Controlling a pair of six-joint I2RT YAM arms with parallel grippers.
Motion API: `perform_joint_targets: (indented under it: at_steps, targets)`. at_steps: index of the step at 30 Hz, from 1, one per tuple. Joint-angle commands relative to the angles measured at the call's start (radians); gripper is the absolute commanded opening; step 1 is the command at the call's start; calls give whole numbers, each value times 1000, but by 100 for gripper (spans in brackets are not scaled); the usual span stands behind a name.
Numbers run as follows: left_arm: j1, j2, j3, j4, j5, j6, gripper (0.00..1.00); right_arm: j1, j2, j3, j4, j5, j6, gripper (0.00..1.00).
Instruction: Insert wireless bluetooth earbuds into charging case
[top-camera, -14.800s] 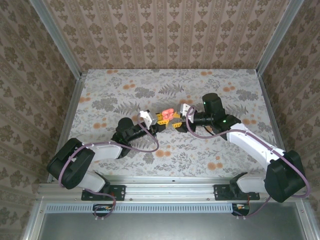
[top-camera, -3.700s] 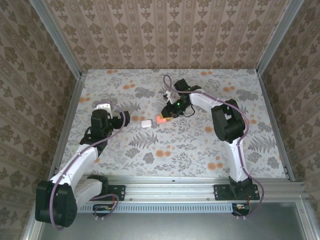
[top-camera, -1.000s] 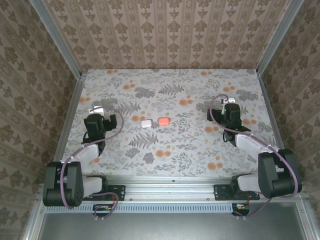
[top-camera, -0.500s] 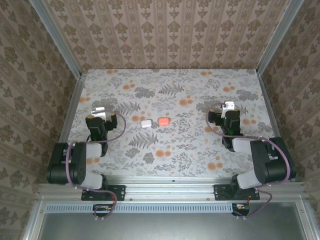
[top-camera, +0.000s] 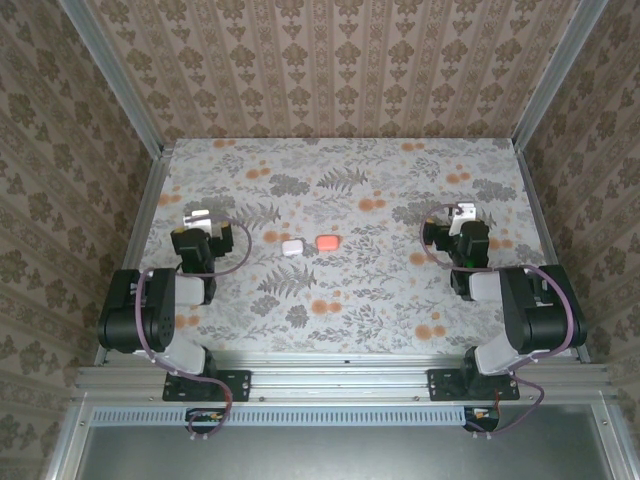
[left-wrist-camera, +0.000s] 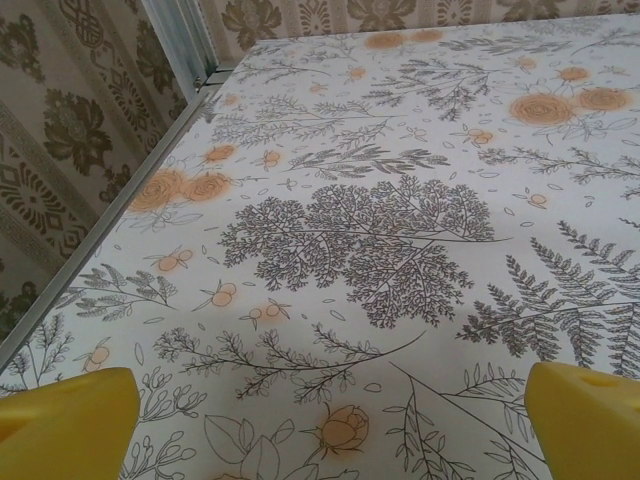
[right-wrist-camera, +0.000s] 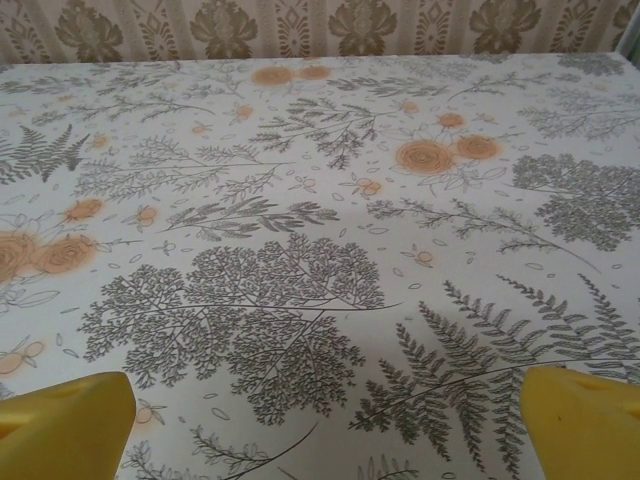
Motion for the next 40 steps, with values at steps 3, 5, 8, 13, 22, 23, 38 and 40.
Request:
perform_joint_targets:
  at_steps: [3, 5, 8, 13, 22, 23, 38, 40]
  targets:
    - [3, -6, 16, -17, 29, 0, 100, 5, 0, 10, -6, -38, 11, 100]
    - [4, -8, 17, -16, 29, 1, 100, 6, 0, 10, -5, -37, 11, 100]
    - [3, -7, 17, -16, 29, 1, 100, 5, 0, 10, -6, -37, 11, 100]
    - [3, -8, 17, -16, 32, 4, 100, 6, 0, 9, -6, -37, 11, 100]
    - [4, -6, 24, -28, 69, 14, 100, 6, -1, 9, -6, -37, 11, 100]
    - [5, -6, 24, -28, 69, 14, 100, 6, -1, 10, -6, -37, 12, 100]
    - [7, -7, 25, -30, 83, 18, 100, 6, 0, 10, -6, -37, 11, 100]
    - [7, -8, 25, -31, 81, 16, 100, 5, -1, 10, -6, -37, 11, 100]
